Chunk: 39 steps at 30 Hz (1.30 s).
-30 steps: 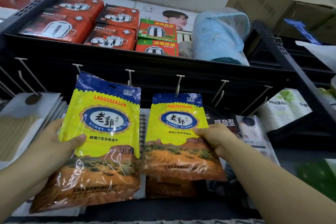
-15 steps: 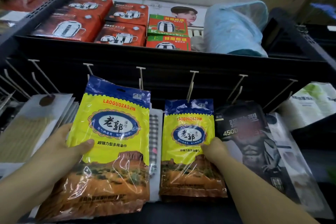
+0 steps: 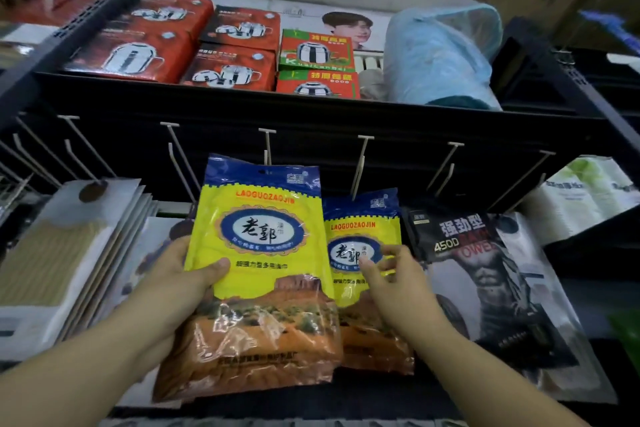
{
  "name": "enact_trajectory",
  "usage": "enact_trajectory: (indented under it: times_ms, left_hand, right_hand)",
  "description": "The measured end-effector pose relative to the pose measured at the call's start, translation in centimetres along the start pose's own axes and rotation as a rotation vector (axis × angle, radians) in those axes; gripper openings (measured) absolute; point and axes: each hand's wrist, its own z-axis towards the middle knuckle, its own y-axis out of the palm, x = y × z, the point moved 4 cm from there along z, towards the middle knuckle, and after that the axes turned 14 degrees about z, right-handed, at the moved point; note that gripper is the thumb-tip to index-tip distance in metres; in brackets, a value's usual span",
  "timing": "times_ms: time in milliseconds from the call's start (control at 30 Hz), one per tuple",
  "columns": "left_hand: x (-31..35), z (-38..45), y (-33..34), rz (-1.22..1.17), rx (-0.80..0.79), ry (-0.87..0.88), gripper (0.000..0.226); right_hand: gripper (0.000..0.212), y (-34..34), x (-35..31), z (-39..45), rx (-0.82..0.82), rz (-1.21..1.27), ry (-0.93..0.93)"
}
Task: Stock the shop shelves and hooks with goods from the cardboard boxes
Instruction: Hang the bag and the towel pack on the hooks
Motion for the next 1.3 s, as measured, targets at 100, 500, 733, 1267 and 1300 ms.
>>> enact_trajectory:
  times_ms: [100,500,733,1267,1300]
  left_hand:
    - [0.8,-1.0,2.9,-0.038,-0.038,0.026,0.021]
    - [1.2,-2.5,6.0,0.106,-0.159,-0.02,0.018]
    - [0.7,-1.6,1.8,0.223,-0.053,-0.046,0.006]
    - [1.2,-2.2,-0.6,0.343,-0.031,-0.034,0.011]
    - [1.1,-2.1,-0.8,0.349,-0.027,-0.03,0.011]
  right_hand:
    - [0.05,0.9,-1.0,-2.5,-0.249,0.325,0.299]
    - [0.019,-4.1,-0.1,-1.0,-0.032,0.464,0.235]
    - [0.017,-5.4,-0.5,0.6,-0.014,0.469,0.275]
    - [0.02,-5.2,-1.5,2.3,-0.033,0.406,0.41]
    - [0.021,-5.1,-1.4,2.3,-0.035,0.399,0.41]
